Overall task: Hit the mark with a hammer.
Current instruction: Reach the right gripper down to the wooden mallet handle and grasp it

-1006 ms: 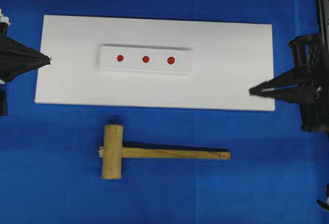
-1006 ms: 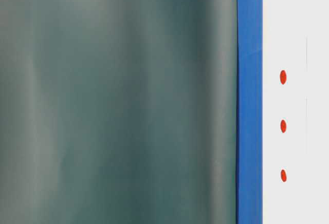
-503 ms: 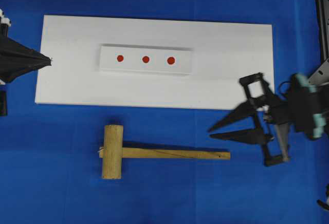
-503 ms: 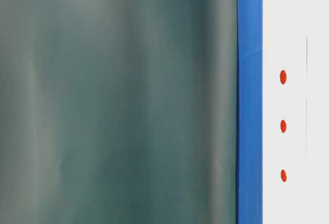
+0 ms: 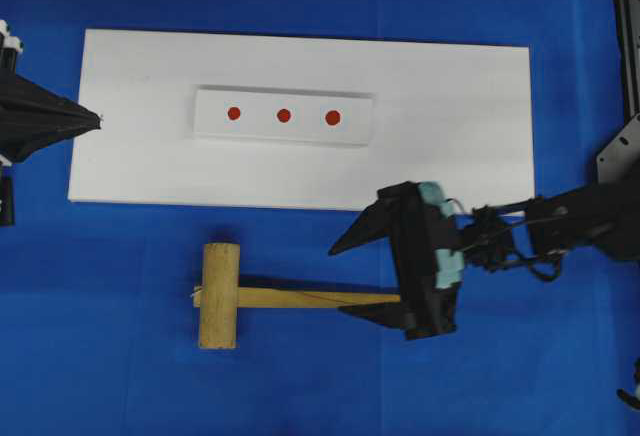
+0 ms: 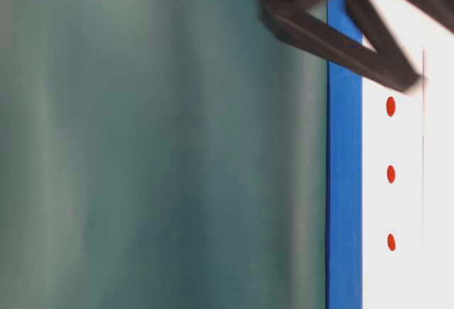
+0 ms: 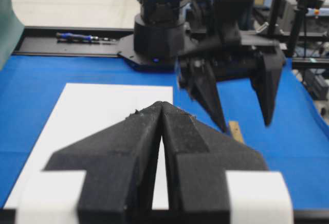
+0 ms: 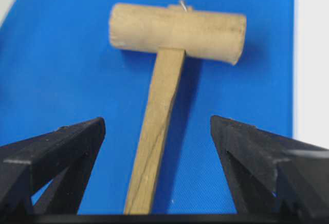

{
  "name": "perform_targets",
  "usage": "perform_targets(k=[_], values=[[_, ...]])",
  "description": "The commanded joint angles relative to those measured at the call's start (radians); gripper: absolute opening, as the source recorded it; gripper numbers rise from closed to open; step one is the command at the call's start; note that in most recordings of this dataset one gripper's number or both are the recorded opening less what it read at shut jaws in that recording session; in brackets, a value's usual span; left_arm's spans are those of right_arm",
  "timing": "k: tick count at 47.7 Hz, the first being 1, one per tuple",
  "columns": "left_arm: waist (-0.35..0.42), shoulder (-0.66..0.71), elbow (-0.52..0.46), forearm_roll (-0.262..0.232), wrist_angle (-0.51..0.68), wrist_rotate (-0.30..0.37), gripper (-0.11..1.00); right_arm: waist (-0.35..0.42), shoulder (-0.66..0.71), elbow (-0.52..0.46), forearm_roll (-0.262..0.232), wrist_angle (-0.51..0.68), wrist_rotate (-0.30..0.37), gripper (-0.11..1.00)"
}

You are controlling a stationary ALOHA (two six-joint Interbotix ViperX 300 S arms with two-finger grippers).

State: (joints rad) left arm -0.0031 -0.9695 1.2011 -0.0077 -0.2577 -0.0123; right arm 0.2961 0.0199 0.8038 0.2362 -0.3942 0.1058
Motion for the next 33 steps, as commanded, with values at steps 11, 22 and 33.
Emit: perform_targets(k=[11,22,33], values=[[0.002,0.009,0.002,0.000,-0.003,-0.002,0.00,0.049,0.206,-0.126,0.089,-0.104,0.000,0.90],[0.002,0.009,0.009,0.000,-0.003,-0.002,0.00,0.051,0.308,-0.178,0.144,-0.107,0.000,0.89],[0.002,0.005,0.009,0.000,-0.003,-0.002,0.00,0.051,0.351,-0.189,0.189,-0.109,-0.005,0.89]])
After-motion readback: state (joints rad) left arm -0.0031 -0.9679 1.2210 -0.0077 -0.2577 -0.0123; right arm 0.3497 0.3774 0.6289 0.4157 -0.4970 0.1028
